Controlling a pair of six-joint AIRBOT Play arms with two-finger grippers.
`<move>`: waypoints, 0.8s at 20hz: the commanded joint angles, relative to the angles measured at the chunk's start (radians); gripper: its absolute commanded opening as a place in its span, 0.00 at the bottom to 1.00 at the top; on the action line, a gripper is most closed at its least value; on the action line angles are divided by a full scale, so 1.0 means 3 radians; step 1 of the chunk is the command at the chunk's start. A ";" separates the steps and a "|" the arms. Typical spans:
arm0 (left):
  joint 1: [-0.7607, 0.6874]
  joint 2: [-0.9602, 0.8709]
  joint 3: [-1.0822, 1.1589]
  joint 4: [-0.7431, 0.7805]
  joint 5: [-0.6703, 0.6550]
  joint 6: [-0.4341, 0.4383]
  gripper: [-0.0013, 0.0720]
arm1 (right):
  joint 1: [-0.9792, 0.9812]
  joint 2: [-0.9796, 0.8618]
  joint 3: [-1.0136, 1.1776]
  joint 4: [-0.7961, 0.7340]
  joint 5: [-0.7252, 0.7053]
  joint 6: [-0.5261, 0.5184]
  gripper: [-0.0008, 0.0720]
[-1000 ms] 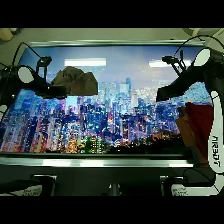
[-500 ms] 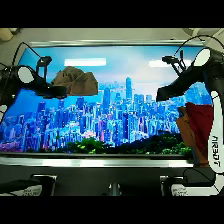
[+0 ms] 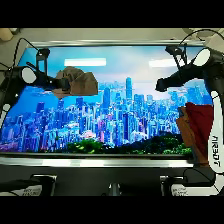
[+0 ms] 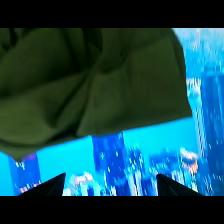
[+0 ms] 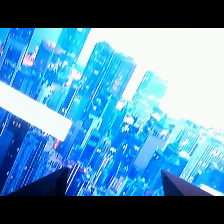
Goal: Fold the shirts.
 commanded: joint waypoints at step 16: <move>0.0426 -0.1513 0.1996 0.0034 -0.1167 0.0242 0.05 | 0.0000 0.0211 0.0009 -0.0248 -0.0484 -0.0287 0.93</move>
